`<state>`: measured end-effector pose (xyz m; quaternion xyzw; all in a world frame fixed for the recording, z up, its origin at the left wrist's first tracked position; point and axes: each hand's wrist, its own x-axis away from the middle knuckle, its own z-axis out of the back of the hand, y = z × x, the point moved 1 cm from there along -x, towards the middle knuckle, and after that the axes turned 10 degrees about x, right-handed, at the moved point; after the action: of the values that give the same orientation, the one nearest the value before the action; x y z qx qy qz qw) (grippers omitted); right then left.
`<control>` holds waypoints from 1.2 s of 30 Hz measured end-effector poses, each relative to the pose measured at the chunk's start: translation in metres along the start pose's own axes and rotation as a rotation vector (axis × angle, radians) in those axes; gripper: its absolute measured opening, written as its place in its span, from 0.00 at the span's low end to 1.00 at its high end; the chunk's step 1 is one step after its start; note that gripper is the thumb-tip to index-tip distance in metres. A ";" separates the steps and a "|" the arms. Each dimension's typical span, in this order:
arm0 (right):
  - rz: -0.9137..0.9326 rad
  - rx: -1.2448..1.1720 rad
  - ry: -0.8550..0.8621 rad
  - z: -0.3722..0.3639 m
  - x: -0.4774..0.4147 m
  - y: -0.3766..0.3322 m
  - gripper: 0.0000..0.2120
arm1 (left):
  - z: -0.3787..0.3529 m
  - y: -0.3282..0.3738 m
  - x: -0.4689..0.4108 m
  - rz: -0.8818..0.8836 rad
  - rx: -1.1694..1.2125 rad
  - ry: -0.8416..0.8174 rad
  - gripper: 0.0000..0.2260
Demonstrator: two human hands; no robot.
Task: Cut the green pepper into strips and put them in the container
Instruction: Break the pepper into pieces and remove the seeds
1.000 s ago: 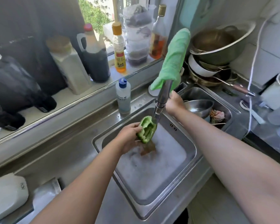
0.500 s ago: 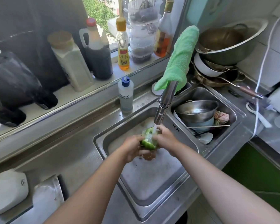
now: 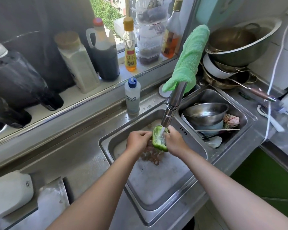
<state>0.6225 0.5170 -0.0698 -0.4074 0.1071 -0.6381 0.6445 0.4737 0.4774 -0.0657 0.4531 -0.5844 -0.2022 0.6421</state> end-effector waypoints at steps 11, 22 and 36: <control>-0.060 -0.195 0.128 0.006 -0.015 0.001 0.13 | -0.006 0.010 -0.016 -0.069 -0.060 -0.148 0.15; 0.011 -0.251 0.062 0.011 -0.012 -0.010 0.15 | 0.005 0.002 -0.017 -0.154 -0.160 -0.162 0.25; -0.126 -0.350 -0.146 -0.002 -0.019 0.002 0.12 | 0.022 0.007 -0.022 -0.060 -0.063 -0.149 0.15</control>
<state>0.6199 0.5338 -0.0796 -0.5644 0.1435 -0.6177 0.5286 0.4465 0.4904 -0.0747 0.4335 -0.6102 -0.2728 0.6044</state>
